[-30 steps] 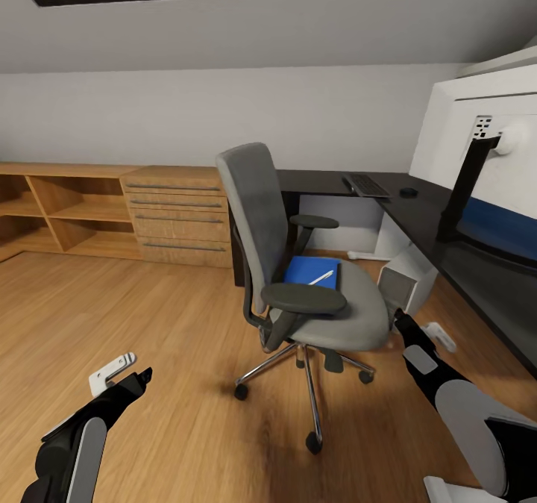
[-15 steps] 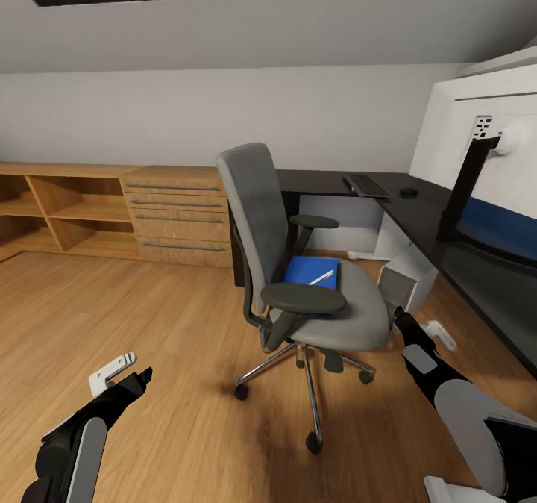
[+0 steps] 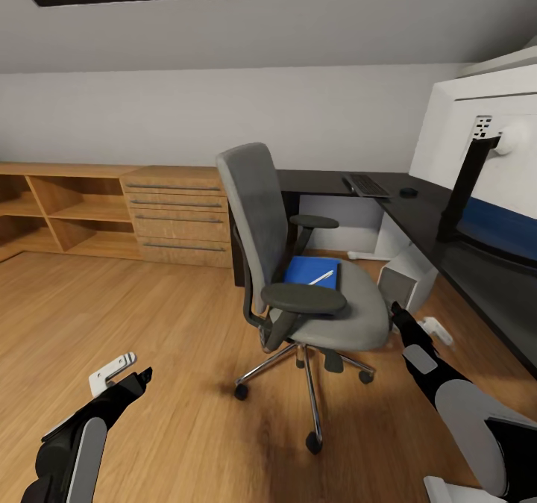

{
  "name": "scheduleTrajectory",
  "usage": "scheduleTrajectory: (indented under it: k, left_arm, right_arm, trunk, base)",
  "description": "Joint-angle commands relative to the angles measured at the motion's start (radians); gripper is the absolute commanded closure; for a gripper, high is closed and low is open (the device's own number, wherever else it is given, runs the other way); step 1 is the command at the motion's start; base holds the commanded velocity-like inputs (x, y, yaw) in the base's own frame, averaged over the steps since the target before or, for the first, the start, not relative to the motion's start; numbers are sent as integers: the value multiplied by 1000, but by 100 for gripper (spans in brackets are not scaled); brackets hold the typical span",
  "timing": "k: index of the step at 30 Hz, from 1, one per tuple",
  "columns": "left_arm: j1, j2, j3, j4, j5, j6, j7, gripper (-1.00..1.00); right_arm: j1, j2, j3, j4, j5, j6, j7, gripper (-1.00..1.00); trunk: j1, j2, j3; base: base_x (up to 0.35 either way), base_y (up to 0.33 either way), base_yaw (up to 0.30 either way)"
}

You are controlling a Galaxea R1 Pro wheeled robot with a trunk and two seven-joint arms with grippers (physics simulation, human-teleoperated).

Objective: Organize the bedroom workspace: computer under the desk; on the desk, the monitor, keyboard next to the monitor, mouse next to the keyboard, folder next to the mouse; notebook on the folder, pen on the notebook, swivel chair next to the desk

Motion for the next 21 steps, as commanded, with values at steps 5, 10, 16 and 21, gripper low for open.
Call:
scheduleTrajectory:
  k: [5, 10, 16, 21]
  left_arm:
    - [-1, -1, 1, -1, 11, 4, 7, -100]
    - [-1, -1, 1, -1, 11, 4, 7, -100]
    - [-1, -1, 1, -1, 11, 4, 7, -100]
    - [-1, -1, 1, -1, 11, 4, 7, -100]
  right_arm:
    - [-1, -1, -3, 2, -10, -4, 11, -100]
    - [-1, -1, -3, 4, -9, -4, 11, -100]
    - [-1, -2, -4, 4, -10, -4, 10, -100]
    - [-1, -2, -4, 4, -10, -4, 10, -100]
  trunk:
    - [0, 0, -1]
    - [0, 0, -1]
    - [0, 0, -1]
    - [0, 0, -1]
  base:
    - [0, 0, 0]
    - [37, 21, 0]
    - [121, 98, 0]
    - [49, 26, 0]
